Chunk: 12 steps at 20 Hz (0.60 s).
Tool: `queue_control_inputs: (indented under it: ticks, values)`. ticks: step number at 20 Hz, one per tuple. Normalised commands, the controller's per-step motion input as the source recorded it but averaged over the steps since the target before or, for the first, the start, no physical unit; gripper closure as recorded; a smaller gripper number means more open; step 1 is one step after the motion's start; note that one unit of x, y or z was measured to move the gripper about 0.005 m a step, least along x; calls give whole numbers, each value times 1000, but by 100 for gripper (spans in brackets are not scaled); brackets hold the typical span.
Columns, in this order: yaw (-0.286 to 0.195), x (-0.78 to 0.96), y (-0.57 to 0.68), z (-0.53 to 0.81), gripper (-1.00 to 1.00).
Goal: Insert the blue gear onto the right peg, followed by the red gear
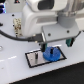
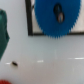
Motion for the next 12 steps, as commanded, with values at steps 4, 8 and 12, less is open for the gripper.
queue_control_inputs:
  ticks: [4, 8, 12]
  values:
    - [0, -629, 441, 3, -100]
    - [0, -566, 510, 0, -100]
    - [0, -554, 477, -21, -100]
